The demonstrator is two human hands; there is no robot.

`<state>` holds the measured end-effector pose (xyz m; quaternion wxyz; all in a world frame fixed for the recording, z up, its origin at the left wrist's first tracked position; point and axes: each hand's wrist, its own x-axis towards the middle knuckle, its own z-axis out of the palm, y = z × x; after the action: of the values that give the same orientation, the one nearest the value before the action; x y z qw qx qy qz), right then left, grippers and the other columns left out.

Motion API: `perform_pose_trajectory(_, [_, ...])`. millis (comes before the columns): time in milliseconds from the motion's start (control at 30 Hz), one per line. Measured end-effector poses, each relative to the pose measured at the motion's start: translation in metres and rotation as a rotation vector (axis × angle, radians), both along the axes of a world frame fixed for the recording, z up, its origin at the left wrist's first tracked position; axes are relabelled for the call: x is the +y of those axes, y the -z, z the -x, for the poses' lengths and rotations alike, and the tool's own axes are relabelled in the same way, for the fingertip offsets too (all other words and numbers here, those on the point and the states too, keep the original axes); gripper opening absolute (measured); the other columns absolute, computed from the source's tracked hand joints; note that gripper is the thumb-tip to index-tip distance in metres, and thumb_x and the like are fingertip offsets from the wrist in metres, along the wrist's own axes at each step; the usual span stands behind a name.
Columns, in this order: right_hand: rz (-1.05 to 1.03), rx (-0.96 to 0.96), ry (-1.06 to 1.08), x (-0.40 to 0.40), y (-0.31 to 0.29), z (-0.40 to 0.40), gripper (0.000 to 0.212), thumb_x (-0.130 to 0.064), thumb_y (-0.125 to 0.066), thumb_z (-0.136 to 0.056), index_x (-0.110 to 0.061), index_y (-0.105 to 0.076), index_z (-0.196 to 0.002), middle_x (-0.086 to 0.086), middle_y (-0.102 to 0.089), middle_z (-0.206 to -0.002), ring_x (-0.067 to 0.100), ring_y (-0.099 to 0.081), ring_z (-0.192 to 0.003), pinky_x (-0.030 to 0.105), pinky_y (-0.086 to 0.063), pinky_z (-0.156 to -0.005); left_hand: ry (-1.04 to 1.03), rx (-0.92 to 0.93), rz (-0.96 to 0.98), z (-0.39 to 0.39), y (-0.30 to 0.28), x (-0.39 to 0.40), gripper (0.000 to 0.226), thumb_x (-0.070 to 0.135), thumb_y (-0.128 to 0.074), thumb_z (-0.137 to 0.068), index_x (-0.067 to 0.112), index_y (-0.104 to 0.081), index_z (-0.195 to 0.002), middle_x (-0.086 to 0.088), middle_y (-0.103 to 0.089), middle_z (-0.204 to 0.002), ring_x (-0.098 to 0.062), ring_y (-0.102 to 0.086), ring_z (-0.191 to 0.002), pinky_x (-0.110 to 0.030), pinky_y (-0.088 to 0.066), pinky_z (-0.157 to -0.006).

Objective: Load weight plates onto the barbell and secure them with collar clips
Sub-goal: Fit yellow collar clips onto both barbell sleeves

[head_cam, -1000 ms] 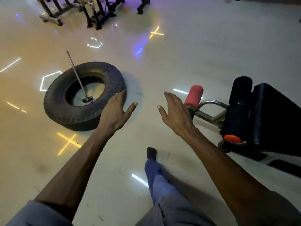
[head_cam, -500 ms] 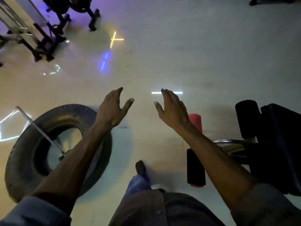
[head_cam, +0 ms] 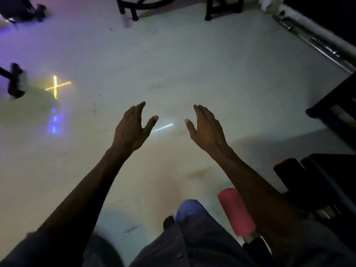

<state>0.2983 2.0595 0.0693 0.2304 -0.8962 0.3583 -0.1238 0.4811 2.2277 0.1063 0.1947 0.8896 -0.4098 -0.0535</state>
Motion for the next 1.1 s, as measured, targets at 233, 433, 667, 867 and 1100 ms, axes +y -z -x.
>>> perform_pose_trajectory(233, [0.054,-0.002,0.189,-0.151,0.003,-0.110,0.063,-0.045,-0.044,-0.107,-0.011,-0.033,-0.159,0.011,-0.035,-0.166,0.027,-0.029,-0.156,0.048,-0.037,-0.118,0.196,0.010,0.029,-0.134,0.007,-0.187,0.079,0.070,-0.040,-0.100,0.023,-0.026,-0.162,0.000,-0.036,-0.167,-0.021,-0.030,-0.156,-0.048,-0.040,-0.118])
perform_pose_trajectory(433, [0.037,-0.036,0.331,-0.297,-0.004,-0.189,0.061,-0.044,-0.045,-0.107,-0.011,-0.036,-0.158,0.011,-0.036,-0.166,0.026,-0.029,-0.156,0.046,-0.037,-0.117,0.351,-0.009,0.035,-0.223,-0.004,-0.368,0.077,0.066,-0.042,-0.102,0.021,-0.028,-0.162,0.000,-0.040,-0.164,-0.020,-0.035,-0.152,-0.042,-0.042,-0.113])
perform_pose_trajectory(667, [0.089,-0.004,0.503,-0.482,-0.038,-0.255,0.059,-0.040,-0.043,-0.108,-0.010,-0.035,-0.158,0.011,-0.035,-0.166,0.027,-0.029,-0.156,0.047,-0.039,-0.117,0.527,-0.011,0.049,-0.300,-0.026,-0.596,0.076,0.066,-0.042,-0.102,0.020,-0.029,-0.161,-0.002,-0.040,-0.165,-0.022,-0.035,-0.152,-0.046,-0.043,-0.115])
perform_pose_trajectory(867, [0.148,0.012,0.656,-0.635,-0.049,-0.286,0.060,-0.041,-0.043,-0.108,-0.012,-0.033,-0.159,0.011,-0.034,-0.166,0.027,-0.029,-0.156,0.046,-0.038,-0.118,0.697,-0.015,0.132,-0.336,-0.025,-0.783,0.077,0.067,-0.041,-0.102,0.020,-0.030,-0.161,-0.003,-0.043,-0.162,-0.023,-0.043,-0.147,-0.045,-0.047,-0.108])
perform_pose_trajectory(1100, [0.205,0.020,0.861,-0.819,-0.085,-0.314,0.060,-0.041,-0.043,-0.108,-0.012,-0.032,-0.159,0.010,-0.032,-0.167,0.027,-0.027,-0.156,0.046,-0.037,-0.118,0.944,-0.033,0.212,-0.362,-0.062,-1.023,0.077,0.068,-0.041,-0.102,0.019,-0.031,-0.160,-0.005,-0.043,-0.162,-0.024,-0.042,-0.148,-0.047,-0.046,-0.109])
